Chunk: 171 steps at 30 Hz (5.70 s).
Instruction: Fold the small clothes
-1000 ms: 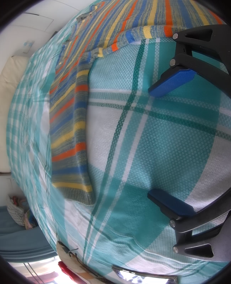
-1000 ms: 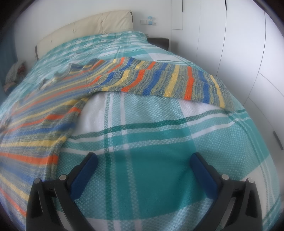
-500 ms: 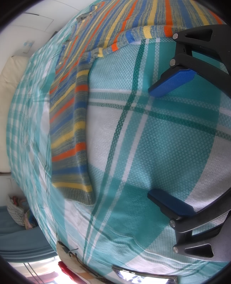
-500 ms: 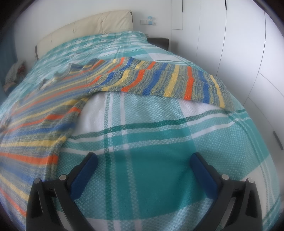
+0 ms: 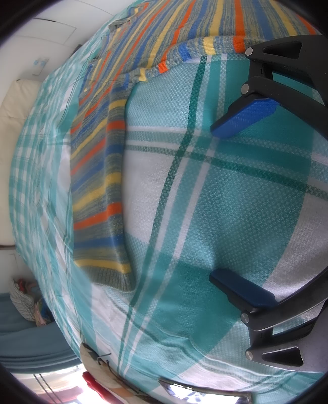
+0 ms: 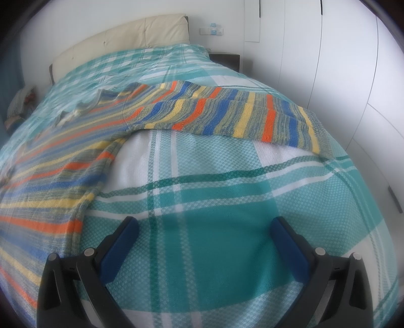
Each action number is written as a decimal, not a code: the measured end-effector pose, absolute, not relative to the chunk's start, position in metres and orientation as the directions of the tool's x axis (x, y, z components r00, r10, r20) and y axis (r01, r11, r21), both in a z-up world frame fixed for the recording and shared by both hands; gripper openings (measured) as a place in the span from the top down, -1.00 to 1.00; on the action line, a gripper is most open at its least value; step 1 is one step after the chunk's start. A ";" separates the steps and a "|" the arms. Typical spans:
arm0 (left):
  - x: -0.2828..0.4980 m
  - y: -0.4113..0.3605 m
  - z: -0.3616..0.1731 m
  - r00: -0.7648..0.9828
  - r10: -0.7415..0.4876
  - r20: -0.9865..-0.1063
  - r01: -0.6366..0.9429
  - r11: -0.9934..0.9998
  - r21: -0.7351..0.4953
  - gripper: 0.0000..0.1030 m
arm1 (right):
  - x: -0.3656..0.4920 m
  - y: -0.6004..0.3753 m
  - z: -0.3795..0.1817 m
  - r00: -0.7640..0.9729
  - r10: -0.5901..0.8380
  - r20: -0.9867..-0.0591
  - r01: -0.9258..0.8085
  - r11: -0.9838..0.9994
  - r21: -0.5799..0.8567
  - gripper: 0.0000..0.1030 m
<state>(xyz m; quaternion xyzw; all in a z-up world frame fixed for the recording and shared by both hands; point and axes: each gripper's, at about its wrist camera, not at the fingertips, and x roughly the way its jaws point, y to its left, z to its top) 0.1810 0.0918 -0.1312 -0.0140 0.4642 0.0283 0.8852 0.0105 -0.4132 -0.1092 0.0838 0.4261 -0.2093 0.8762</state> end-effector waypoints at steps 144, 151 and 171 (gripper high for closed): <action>0.141 0.091 -0.054 0.777 0.009 -0.629 -0.035 0.999 -0.029 -0.99 | 0.007 -0.415 -0.078 0.570 -0.229 -0.789 0.389 0.921 0.013 -0.84; 0.125 0.071 0.005 0.867 0.126 -0.483 -0.105 0.992 0.071 -0.99 | -0.009 -0.534 -0.014 0.695 -0.151 -0.703 0.493 0.812 0.313 -0.82; 0.134 0.087 -0.066 0.785 0.091 -0.613 -0.114 0.993 0.002 -0.99 | 0.054 -0.598 -0.025 0.570 -0.052 -0.820 0.561 0.753 0.343 0.95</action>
